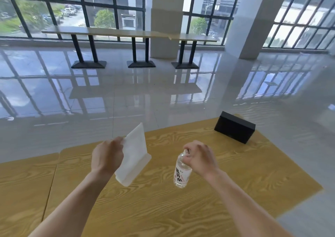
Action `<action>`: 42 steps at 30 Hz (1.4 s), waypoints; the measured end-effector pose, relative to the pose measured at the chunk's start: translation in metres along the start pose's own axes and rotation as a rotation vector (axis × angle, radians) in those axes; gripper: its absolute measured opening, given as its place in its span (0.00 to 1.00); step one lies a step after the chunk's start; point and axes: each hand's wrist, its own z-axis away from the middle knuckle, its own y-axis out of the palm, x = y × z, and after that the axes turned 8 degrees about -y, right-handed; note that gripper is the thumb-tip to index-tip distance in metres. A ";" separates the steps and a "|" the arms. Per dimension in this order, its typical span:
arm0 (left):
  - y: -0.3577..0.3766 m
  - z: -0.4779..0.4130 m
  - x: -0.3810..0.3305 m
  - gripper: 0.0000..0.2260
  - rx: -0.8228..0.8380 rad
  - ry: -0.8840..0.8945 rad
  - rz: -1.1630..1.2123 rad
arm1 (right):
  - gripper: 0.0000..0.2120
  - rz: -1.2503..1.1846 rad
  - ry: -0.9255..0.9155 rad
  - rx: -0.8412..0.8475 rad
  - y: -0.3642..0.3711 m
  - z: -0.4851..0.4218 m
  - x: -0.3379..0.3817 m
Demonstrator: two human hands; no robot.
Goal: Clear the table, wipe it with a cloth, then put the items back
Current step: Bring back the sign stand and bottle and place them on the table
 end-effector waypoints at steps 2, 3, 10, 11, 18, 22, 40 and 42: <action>0.008 0.010 -0.026 0.08 0.006 -0.011 0.002 | 0.17 -0.004 -0.003 0.006 -0.009 0.005 -0.029; 0.012 0.015 -0.037 0.07 0.012 -0.010 0.003 | 0.18 -0.001 -0.009 0.012 -0.013 0.007 -0.041; 0.028 0.038 -0.090 0.06 0.050 -0.020 0.011 | 0.14 0.020 -0.017 0.044 -0.025 0.007 -0.093; 0.030 0.039 -0.094 0.07 0.056 -0.021 0.007 | 0.13 0.020 -0.015 0.042 -0.025 0.006 -0.097; 0.041 0.042 -0.107 0.07 0.098 -0.019 -0.023 | 0.13 -0.002 0.005 0.042 -0.017 0.000 -0.111; 0.039 0.040 -0.106 0.09 0.108 -0.018 -0.018 | 0.13 -0.013 0.011 0.042 -0.013 -0.003 -0.113; 0.022 0.045 -0.099 0.08 0.151 0.018 -0.011 | 0.21 -0.043 0.013 0.070 -0.012 -0.007 -0.108; 0.018 0.046 -0.098 0.07 0.153 0.023 -0.002 | 0.22 -0.068 0.009 0.040 -0.014 -0.004 -0.107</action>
